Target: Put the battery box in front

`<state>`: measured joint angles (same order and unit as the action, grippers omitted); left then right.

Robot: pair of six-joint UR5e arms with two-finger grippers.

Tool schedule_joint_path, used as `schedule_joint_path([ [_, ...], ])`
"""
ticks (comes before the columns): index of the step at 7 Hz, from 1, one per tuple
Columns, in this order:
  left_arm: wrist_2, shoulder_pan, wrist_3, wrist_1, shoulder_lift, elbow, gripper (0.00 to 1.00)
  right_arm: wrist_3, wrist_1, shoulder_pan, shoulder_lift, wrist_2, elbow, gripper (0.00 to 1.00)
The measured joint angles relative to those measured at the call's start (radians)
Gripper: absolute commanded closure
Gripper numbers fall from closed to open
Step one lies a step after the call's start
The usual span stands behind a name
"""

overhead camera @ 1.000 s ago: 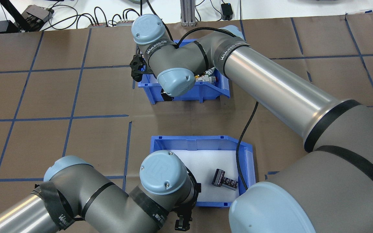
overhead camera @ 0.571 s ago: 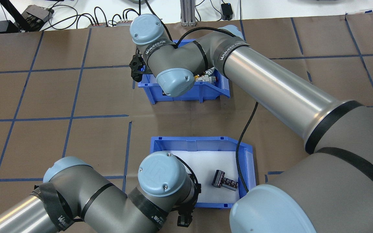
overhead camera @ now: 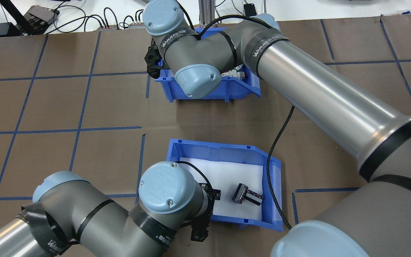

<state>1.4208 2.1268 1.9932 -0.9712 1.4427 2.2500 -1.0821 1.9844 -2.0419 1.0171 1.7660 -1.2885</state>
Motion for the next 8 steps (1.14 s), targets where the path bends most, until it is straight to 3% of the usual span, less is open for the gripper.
schedule_joint_path([
  [3, -0.002, -0.229, -0.166, -0.087, -0.069, -0.03, 1.0, -0.147, -0.05, 0.085, 0.107, 0.029, -0.037, 1.0],
  [6, -0.022, -0.525, -0.46, -0.317, -0.008, -0.243, 1.0, -0.293, -0.021, 0.228, 0.288, 0.021, -0.254, 1.0],
  [8, -0.071, -0.632, -0.547, -0.381, 0.098, -0.392, 1.0, -0.408, 0.038, 0.356, 0.415, -0.032, -0.426, 1.0],
])
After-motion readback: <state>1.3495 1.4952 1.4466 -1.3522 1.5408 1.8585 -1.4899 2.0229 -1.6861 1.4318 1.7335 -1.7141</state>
